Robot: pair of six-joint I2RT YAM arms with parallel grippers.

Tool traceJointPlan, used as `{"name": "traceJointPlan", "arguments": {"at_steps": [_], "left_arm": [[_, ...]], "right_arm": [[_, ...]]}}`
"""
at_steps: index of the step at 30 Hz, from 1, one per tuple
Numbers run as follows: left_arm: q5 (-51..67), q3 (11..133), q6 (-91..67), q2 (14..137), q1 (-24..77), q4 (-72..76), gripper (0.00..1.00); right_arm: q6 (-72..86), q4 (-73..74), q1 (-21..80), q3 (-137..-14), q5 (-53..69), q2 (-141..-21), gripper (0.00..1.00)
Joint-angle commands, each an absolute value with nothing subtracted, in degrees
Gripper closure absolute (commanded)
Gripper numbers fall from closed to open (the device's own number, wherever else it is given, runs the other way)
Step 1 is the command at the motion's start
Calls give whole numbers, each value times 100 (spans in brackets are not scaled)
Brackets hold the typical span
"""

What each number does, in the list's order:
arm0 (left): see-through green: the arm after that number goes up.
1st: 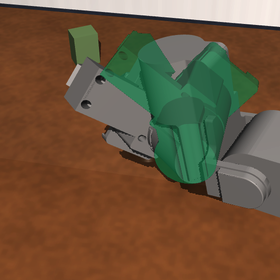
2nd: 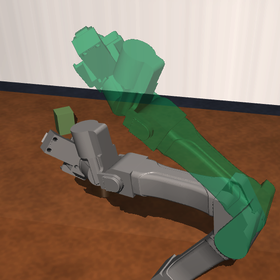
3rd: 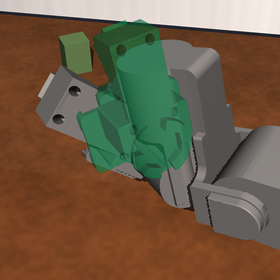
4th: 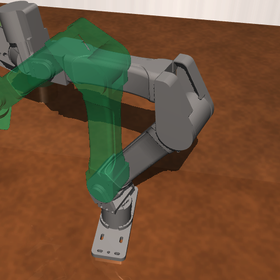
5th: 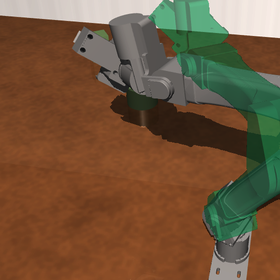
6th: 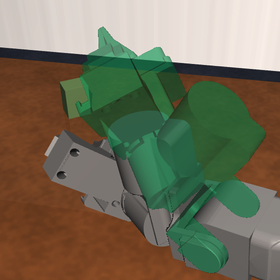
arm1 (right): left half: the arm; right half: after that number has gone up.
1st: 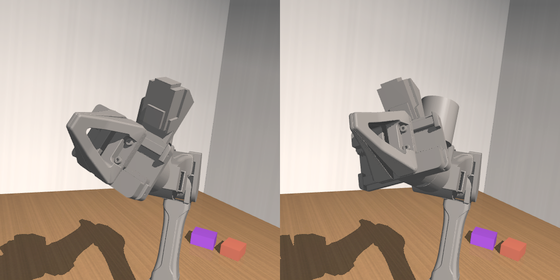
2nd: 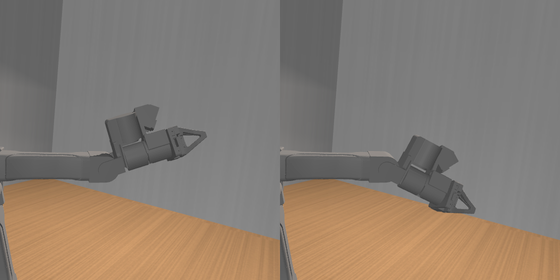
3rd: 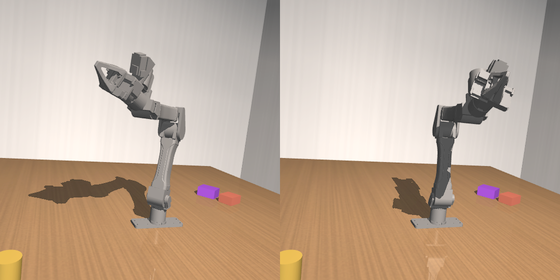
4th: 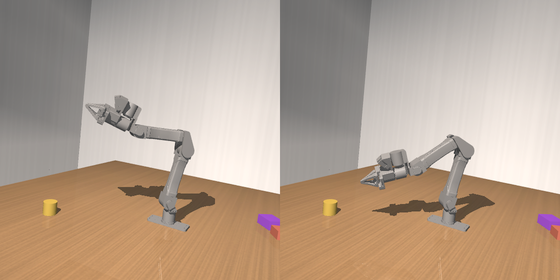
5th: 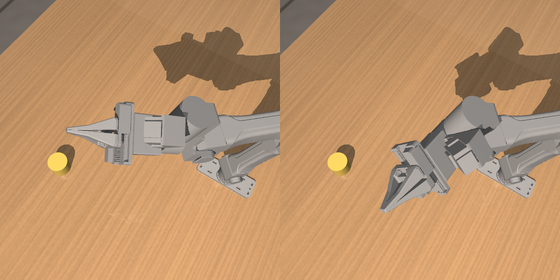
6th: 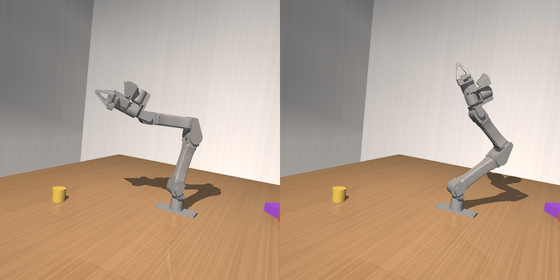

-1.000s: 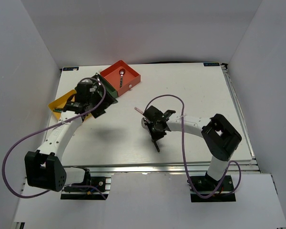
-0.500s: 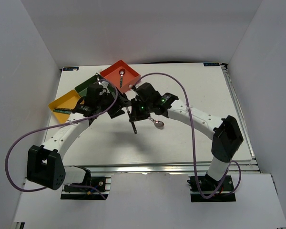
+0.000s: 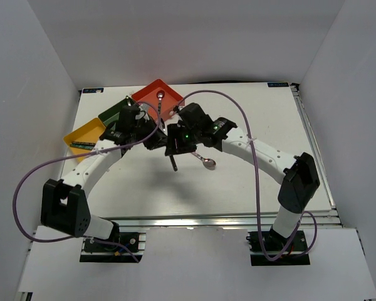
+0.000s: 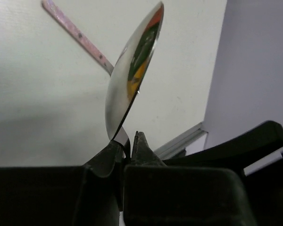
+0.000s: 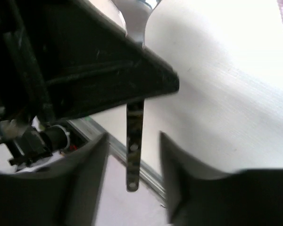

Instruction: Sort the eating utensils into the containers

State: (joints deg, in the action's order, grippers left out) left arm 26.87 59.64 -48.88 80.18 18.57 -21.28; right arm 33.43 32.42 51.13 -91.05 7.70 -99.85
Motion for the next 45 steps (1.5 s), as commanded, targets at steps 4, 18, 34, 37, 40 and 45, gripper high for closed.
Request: {"name": "traceJointPlan", "arguments": {"at_steps": [4,18,34,37,40,45], "left_arm": [[987,8750,-2499,9647,1592,-3951,100],[194,12682,-1204,12858,1099,-2120,100],[88,12762,-1107,13606,1037,-1538,54],[97,12727,-1203,13440,1037,-1521,24],[369,12701,-1353,13202,1046,-1433,9],[335,12455,-1845,12201,1037,-1739,2]], "right_arm": [[3577,3577,4440,-9133,176,-9344,15],[2541,4763,3577,-7664,150,-7752,12],[2426,4747,3568,-7769,281,-8077,12],[2294,4571,3560,-7849,369,-8261,12],[1934,4255,3560,-7787,238,-8541,12],[1468,3613,3568,-8059,150,-9350,12]]}}
